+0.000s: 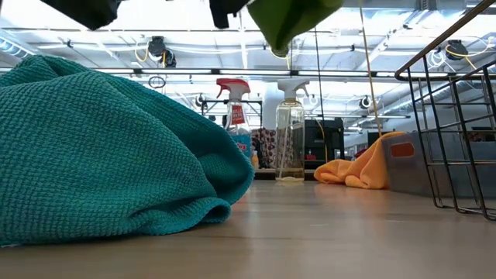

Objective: Sort microfiber towel by color & place in baskets
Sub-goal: Put the right green microfiber cloth into the transparent bin

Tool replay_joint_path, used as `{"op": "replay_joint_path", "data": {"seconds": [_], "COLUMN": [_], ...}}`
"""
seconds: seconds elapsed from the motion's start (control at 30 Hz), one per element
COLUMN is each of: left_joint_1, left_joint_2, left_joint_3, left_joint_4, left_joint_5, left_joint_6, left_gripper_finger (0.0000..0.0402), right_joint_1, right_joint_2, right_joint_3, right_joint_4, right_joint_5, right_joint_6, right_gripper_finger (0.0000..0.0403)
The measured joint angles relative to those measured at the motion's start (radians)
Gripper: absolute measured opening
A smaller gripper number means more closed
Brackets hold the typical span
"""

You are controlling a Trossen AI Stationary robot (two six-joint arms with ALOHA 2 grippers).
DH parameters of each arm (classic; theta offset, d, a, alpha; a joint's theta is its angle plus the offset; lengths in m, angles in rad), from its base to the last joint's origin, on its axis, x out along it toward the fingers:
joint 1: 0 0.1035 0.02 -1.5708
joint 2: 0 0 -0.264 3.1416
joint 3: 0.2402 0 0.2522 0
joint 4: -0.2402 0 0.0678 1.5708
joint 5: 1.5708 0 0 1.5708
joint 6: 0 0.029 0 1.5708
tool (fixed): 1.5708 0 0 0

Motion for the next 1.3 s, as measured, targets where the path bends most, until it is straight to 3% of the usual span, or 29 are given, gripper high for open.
{"op": "replay_joint_path", "data": {"seconds": [0.23,0.4,0.53,0.8,0.93,1.1,1.3], "left_joint_1": [-0.001,-0.006,-0.001,0.043,0.053,0.054,0.054], "left_joint_2": [0.005,0.005,0.005,0.005,0.005,0.005,0.005], "left_joint_3": [0.000,0.000,0.000,0.000,0.000,0.000,0.000], "left_joint_4": [-0.006,-0.006,-0.006,0.003,0.003,0.003,0.002], "left_joint_5": [0.007,0.095,0.070,0.044,0.097,0.156,0.183], "left_joint_6": [-0.007,-0.002,-0.001,-0.007,0.002,0.070,0.078], "left_gripper_finger": [0.0364,0.0364,0.0364,0.0364,0.0358,0.0308,0.0207], "right_joint_1": [-0.005,-0.029,-0.049,-0.087,-0.094,-0.109,-0.109], "right_joint_2": [0.000,0.000,0.000,0.000,0.000,0.000,0.000], "right_joint_3": [0.000,0.000,0.000,0.000,0.000,0.000,0.000], "right_joint_4": [0.027,0.042,0.042,0.073,0.072,0.063,0.061], "right_joint_5": [0.000,-0.001,-0.008,-0.137,-0.156,-0.239,-0.246], "right_joint_6": [-0.022,-0.028,-0.024,-0.020,-0.018,0.013,0.014], "right_gripper_finger": [0.0000,0.0000,0.0000,0.0000,0.0000,0.0008,0.0010]}}
